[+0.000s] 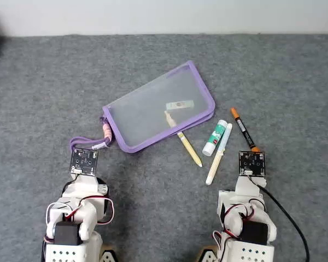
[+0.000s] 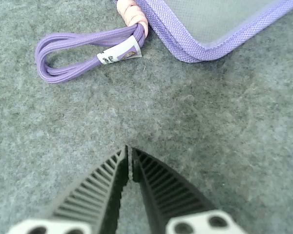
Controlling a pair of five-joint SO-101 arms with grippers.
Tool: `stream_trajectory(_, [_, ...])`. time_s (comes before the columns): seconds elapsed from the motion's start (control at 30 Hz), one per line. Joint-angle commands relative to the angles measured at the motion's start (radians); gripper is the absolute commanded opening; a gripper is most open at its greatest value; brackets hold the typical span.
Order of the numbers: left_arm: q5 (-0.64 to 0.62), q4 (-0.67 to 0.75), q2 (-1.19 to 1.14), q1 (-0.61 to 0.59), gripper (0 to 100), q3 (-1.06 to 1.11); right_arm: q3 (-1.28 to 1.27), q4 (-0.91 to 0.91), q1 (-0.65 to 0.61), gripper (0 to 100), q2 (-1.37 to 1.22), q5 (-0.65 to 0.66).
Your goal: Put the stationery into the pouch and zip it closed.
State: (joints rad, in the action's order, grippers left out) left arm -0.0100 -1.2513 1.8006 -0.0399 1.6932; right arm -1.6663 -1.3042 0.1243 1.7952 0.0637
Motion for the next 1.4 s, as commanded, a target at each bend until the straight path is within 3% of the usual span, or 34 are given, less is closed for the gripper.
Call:
stream_trajectory(0.0, [-0.009,-0.003,0.009,0.003,1,-0.012,-0.017,-0.004,-0.01,0.9,0.015,0.009])
stream_trajectory(1.37, [0.011,-0.002,0.011,-0.011,1,-0.047,-0.017,-0.004,-0.01,0.9,0.015,0.009])
